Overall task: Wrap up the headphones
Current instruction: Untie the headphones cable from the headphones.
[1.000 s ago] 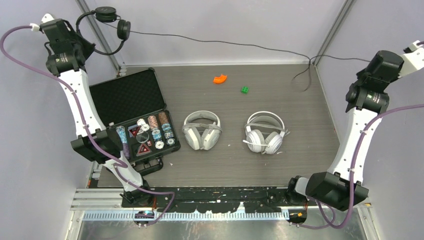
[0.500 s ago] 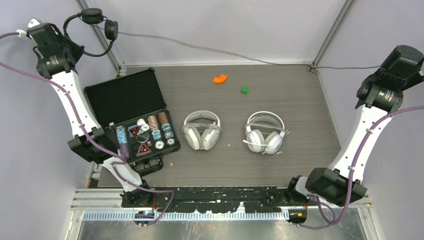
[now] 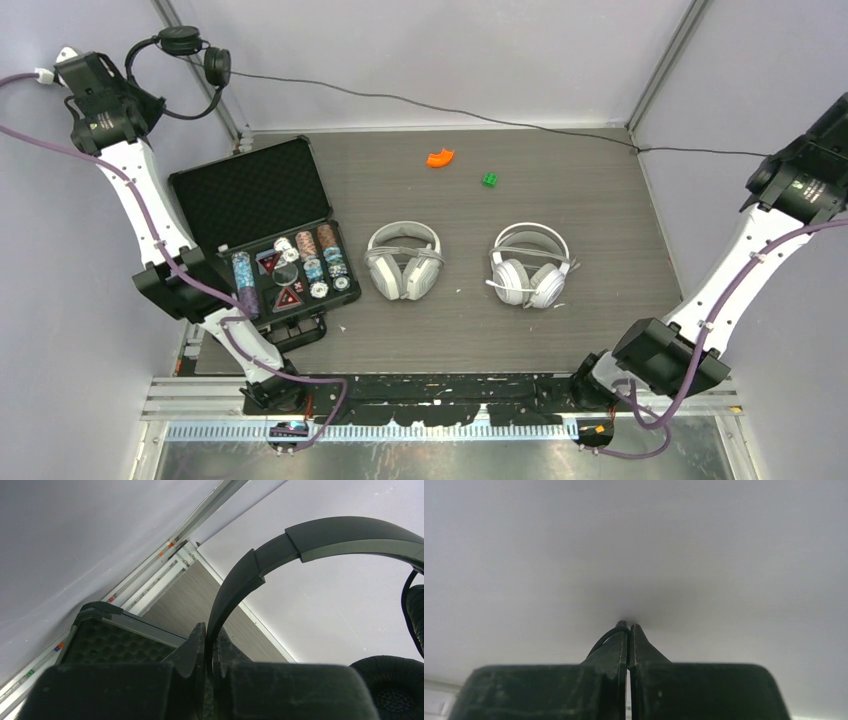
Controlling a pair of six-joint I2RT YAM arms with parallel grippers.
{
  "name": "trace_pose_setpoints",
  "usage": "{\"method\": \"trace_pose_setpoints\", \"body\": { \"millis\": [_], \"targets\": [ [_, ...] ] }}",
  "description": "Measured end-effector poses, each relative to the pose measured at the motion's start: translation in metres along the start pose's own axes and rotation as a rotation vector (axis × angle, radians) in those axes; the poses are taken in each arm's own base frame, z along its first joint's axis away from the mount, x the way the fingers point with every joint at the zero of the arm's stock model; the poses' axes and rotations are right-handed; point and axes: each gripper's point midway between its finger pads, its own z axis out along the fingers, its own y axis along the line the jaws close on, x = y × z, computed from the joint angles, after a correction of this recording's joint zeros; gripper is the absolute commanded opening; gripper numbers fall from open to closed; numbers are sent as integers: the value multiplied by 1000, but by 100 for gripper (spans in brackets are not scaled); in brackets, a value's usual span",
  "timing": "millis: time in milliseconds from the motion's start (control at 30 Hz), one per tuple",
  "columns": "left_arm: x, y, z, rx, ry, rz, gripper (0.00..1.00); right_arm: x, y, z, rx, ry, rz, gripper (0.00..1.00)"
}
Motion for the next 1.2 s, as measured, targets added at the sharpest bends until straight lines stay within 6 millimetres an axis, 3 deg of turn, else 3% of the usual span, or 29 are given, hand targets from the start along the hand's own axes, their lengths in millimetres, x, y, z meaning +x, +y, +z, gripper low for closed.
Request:
{"method": "trace_pose_setpoints", "body": {
  "millis": [200,367,467,567,667,767,833,1033,1133,1200],
  "targets": [
    [6,4,10,-5,21,-2,0,-24,-33,4,84,-23,38,0],
    [7,5,15,-3,24,-3,0,-43,-39,-4,80,-42,85,0],
    [8,2,15,12,31,-4,0,-49,-20,-9,-30,-33,156,0],
    [9,-4,14,46,41,-5,0,-43,24,-22,-226,-4,205,1],
    [11,-11,15,81,48,-1,0,-10,95,-58,-463,68,153,3],
    [19,-20,17,113,68,5,0,43,159,-104,-699,172,62,7],
    [26,-27,17,138,88,10,0,77,184,-122,-799,244,6,9],
    [55,-64,14,252,162,44,0,169,234,-133,-918,386,-150,24],
    [77,-81,11,302,210,75,0,223,246,-123,-884,464,-255,33],
    [92,-93,7,336,244,96,0,261,242,-113,-827,525,-341,40]
  ]
}}
